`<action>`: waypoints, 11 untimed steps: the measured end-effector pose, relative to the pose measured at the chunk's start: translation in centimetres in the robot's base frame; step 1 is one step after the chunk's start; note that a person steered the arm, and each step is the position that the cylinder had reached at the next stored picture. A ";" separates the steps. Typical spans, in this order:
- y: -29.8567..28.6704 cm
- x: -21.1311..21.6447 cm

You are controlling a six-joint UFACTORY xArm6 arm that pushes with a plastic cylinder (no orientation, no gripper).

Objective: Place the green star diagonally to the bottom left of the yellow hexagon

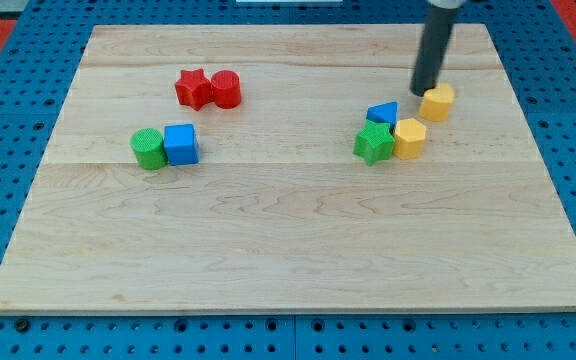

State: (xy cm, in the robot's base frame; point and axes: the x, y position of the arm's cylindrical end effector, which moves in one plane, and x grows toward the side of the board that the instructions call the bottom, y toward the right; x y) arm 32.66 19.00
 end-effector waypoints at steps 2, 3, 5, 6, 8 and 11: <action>2.3 2.4; -0.2 6.6; -0.7 6.9; -2.6 5.1; -17.2 9.6; -18.3 15.1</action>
